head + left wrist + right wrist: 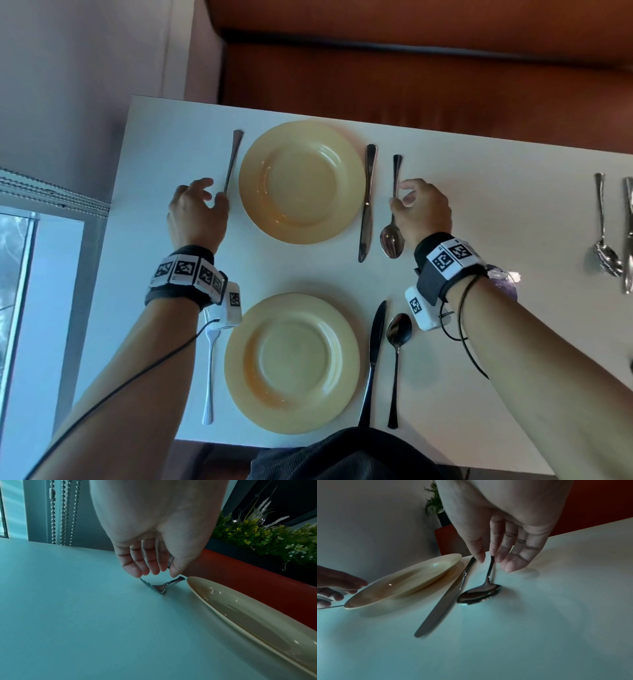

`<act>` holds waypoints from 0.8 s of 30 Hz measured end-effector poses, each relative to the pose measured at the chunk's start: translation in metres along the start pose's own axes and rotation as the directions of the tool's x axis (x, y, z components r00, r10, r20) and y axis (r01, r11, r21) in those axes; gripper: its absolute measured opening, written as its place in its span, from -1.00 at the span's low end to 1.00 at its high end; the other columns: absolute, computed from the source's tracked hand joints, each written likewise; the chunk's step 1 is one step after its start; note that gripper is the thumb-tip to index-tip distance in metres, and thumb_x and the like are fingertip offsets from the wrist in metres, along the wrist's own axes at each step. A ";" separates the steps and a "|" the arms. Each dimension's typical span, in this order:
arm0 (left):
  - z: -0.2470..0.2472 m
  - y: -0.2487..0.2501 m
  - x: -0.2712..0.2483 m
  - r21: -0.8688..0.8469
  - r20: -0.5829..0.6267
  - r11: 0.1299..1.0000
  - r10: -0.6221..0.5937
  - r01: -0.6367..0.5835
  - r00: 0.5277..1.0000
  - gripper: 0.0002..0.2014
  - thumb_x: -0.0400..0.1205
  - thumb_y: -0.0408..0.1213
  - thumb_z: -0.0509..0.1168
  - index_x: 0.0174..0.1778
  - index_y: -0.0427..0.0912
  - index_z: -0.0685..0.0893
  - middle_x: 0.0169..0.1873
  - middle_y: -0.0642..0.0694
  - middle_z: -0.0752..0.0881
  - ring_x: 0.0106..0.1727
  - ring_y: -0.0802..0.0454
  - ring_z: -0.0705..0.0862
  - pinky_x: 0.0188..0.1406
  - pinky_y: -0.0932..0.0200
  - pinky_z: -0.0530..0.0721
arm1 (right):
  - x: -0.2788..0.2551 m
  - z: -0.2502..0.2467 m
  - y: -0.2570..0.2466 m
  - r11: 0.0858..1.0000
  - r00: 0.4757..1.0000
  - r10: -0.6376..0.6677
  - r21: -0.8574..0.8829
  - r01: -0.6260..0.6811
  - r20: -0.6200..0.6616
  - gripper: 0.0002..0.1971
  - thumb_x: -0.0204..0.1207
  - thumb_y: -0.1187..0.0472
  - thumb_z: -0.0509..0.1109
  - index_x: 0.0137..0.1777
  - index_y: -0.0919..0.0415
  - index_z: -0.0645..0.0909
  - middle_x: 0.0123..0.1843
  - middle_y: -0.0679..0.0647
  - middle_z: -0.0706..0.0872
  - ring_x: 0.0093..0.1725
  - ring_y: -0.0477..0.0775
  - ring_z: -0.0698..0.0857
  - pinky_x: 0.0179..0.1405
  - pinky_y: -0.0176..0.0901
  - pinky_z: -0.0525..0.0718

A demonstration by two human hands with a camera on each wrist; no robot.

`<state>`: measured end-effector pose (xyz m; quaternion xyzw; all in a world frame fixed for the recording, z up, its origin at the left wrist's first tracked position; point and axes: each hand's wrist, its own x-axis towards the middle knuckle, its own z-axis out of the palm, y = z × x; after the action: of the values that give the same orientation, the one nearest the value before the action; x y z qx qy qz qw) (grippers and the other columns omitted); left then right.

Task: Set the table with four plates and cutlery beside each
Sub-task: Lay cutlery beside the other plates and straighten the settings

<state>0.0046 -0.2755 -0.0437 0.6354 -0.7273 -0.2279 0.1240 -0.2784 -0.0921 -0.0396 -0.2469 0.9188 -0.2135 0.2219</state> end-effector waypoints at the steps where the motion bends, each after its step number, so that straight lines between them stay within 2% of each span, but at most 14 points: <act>1: 0.001 -0.002 0.000 0.007 0.019 1.000 -0.001 0.001 1.000 -0.65 0.61 -0.13 0.31 0.31 -0.06 0.69 0.11 -0.14 0.75 0.06 -0.16 0.72 0.11 -0.04 0.65 | 0.000 -0.001 0.002 1.000 1.000 0.007 -0.007 -0.007 0.009 -0.72 0.53 0.05 0.43 0.23 -0.01 0.64 0.07 0.00 0.75 0.04 0.07 0.71 0.05 -0.12 0.57; 5: 0.006 -0.003 -0.002 0.033 0.091 0.999 -0.011 0.008 0.996 -0.66 0.61 -0.17 0.32 0.30 -0.04 0.71 0.14 -0.18 0.71 0.09 -0.20 0.71 0.14 -0.06 0.63 | -0.001 0.003 0.007 0.999 0.998 0.021 -0.030 -0.020 0.060 -0.69 0.52 0.08 0.43 0.26 0.00 0.62 0.08 0.02 0.76 0.09 0.15 0.71 0.09 -0.08 0.57; 8: 0.010 -0.001 -0.004 0.041 0.094 0.999 -0.017 0.013 0.995 -0.69 0.59 -0.21 0.31 0.25 -0.02 0.74 0.13 -0.19 0.69 0.04 -0.25 0.71 0.09 -0.06 0.65 | -0.001 0.006 0.007 0.999 0.998 0.034 -0.016 -0.033 0.062 -0.68 0.52 0.12 0.43 0.28 0.01 0.62 0.07 0.01 0.76 0.10 0.16 0.70 0.10 -0.10 0.53; 12: 0.013 0.001 -0.006 0.033 0.098 0.999 0.001 -0.004 0.995 -0.70 0.60 -0.24 0.33 0.24 -0.03 0.75 0.11 -0.18 0.69 0.00 -0.22 0.73 0.05 -0.04 0.66 | 0.001 0.008 0.006 1.000 0.998 0.017 0.004 -0.017 0.062 -0.68 0.52 0.16 0.44 0.28 0.04 0.63 0.06 0.03 0.78 0.09 0.15 0.72 0.17 -0.07 0.57; 16: 0.016 0.004 -0.008 0.025 0.093 0.999 0.025 -0.027 0.995 -0.70 0.60 -0.23 0.33 0.24 -0.03 0.74 0.09 -0.19 0.69 -0.02 -0.22 0.73 0.03 -0.04 0.67 | 0.004 0.009 0.006 1.000 0.998 0.007 0.010 -0.008 0.058 -0.67 0.52 0.18 0.45 0.29 0.07 0.64 0.05 0.04 0.79 0.09 0.15 0.72 0.18 -0.10 0.56; 24: 0.018 0.006 -0.008 0.020 0.103 0.999 0.028 -0.030 0.994 -0.74 0.62 -0.21 0.31 0.19 -0.03 0.76 0.06 -0.20 0.68 -0.06 -0.23 0.72 -0.01 -0.01 0.64 | 0.009 0.012 0.004 0.999 0.998 0.015 0.047 -0.018 0.057 -0.67 0.51 0.23 0.45 0.27 0.08 0.66 0.02 0.03 0.80 0.08 0.15 0.74 0.25 -0.03 0.64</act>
<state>-0.0078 -0.2637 -0.0551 0.6137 -0.7441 -0.2507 0.0832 -0.2808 -0.0975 -0.0545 -0.2398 0.9088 -0.2264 0.2555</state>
